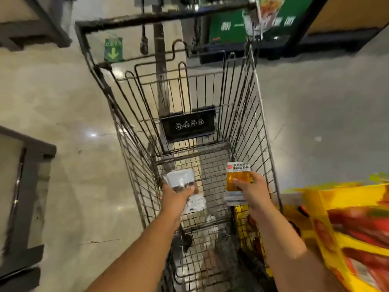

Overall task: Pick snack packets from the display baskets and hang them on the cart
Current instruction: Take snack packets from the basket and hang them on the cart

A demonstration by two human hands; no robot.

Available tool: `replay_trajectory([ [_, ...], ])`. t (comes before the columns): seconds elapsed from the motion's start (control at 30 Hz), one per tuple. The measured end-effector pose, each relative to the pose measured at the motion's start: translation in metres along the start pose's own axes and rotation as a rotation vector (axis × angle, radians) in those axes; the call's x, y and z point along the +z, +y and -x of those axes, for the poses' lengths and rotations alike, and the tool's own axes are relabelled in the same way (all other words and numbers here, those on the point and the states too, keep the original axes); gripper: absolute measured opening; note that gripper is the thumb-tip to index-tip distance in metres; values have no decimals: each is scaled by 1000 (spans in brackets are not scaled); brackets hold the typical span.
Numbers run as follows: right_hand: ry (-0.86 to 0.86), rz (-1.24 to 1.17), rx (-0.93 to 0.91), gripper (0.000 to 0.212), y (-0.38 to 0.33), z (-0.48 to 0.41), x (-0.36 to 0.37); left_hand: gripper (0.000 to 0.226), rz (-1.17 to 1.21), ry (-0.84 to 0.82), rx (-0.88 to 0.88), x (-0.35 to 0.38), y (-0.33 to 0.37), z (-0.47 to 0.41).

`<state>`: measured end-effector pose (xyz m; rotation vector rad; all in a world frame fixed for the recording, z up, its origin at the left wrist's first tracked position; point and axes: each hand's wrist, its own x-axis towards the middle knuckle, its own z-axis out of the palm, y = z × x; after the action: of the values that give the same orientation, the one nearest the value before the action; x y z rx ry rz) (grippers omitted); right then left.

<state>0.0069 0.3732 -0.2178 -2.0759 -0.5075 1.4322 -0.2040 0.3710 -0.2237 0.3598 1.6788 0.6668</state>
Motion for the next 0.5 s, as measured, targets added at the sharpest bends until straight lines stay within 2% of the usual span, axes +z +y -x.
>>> replay_trajectory([
  [0.1,45,181,-28,27,18,-45,13,48,-45,160,-45,18,-26,-64],
  [0.23,30,422,-8,33,56,-95,33,47,-362,317,-7,28,-39,-129],
  [0.3,49,502,28,53,70,-117,50,52,-396,362,22,26,-42,-163],
  [0.4,139,475,20,59,78,-148,70,54,-445,393,68,20,-48,-203],
  [0.5,203,389,-61,50,70,-183,90,56,-453,426,81,20,-51,-235],
])
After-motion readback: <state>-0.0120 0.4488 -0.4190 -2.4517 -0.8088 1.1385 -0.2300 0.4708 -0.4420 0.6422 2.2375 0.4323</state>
